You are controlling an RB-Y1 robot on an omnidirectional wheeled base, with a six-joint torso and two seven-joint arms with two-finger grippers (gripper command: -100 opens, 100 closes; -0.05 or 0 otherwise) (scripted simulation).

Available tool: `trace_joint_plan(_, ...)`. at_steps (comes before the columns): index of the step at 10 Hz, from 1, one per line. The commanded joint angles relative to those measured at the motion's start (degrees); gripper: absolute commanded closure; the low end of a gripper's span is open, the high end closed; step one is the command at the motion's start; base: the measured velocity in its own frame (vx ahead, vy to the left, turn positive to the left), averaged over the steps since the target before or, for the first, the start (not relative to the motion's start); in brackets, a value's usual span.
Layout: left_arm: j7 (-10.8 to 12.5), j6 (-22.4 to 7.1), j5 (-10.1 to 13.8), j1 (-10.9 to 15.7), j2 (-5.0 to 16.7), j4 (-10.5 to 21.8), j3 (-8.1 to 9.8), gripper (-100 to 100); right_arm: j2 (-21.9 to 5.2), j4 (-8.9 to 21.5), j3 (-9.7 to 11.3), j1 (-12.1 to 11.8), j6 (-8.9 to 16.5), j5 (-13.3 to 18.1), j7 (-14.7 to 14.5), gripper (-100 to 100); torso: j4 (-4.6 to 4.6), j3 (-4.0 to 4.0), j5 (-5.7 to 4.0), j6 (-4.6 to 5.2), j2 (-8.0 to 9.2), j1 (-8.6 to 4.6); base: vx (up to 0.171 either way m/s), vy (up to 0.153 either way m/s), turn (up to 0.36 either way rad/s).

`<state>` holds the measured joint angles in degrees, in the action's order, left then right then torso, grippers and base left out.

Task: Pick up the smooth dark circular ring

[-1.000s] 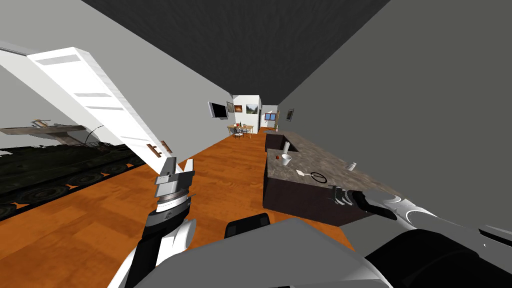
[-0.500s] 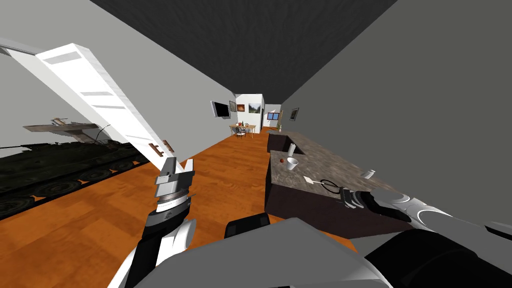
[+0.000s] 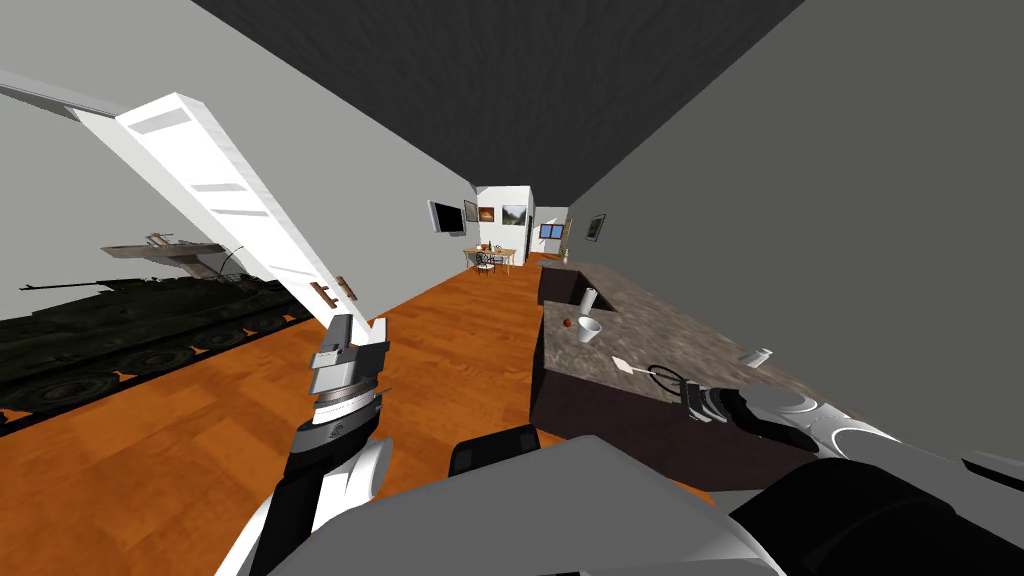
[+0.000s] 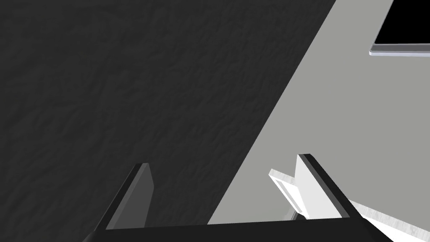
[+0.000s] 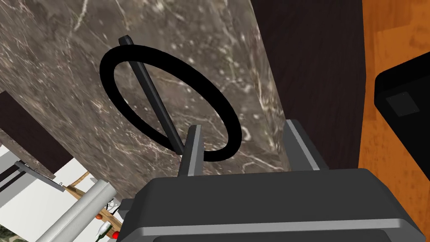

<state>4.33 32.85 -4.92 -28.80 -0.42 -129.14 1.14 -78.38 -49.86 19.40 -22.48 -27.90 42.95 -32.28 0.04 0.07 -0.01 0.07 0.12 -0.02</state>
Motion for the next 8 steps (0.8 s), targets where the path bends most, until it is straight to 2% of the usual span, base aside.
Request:
trace_joint_plan(1,0.0,0.0,0.0,0.0,0.0,0.0,0.0,0,0.0,0.0,0.0,0.0,0.0,0.0,0.0,100,0.0,0.0,0.0,0.0,0.0,0.0,-0.003,0.0,-0.013)
trace_joint_plan(4,0.0,0.0,0.0,0.0,0.0,0.0,0.0,0,-0.02,-0.04,0.04,-0.07,-0.15,0.02,-0.03,100,-0.04,-0.12,-0.22,-0.1,-0.2,-0.41,-0.002,0.002,-0.002)
trace_joint_plan(5,0.0,0.0,0.0,0.0,0.0,0.0,0.0,0,-0.02,-0.04,0.05,-0.07,-0.15,0.02,-0.03,0,-0.04,-0.13,-0.23,-0.1,-0.22,-0.43,0.0,0.0,0.0)
trace_joint_plan(6,0.0,0.0,0.0,0.0,0.0,0.0,0.0,0,-1.79,-0.49,-0.6,-0.1,-1.64,-0.14,-0.11,100,-0.04,-0.13,-0.23,-0.11,-0.23,-0.44,0.02,0.033,-0.182)
trace_joint_plan(7,0.0,0.0,0.0,-0.01,0.0,0.0,0.0,0,-1.23,-1.05,-0.53,-0.72,-0.55,-0.28,0.02,100,-0.05,-0.14,-0.14,0.03,-0.24,-0.31,0.013,0.023,-0.059)
trace_joint_plan(8,0.0,0.0,0.0,0.0,0.0,0.0,0.0,0,-1.41,-1.15,-0.61,-0.83,-0.66,-0.31,0.03,0,-0.05,-0.13,-0.18,-0.06,-0.21,-0.32,0.0,0.0,0.0)
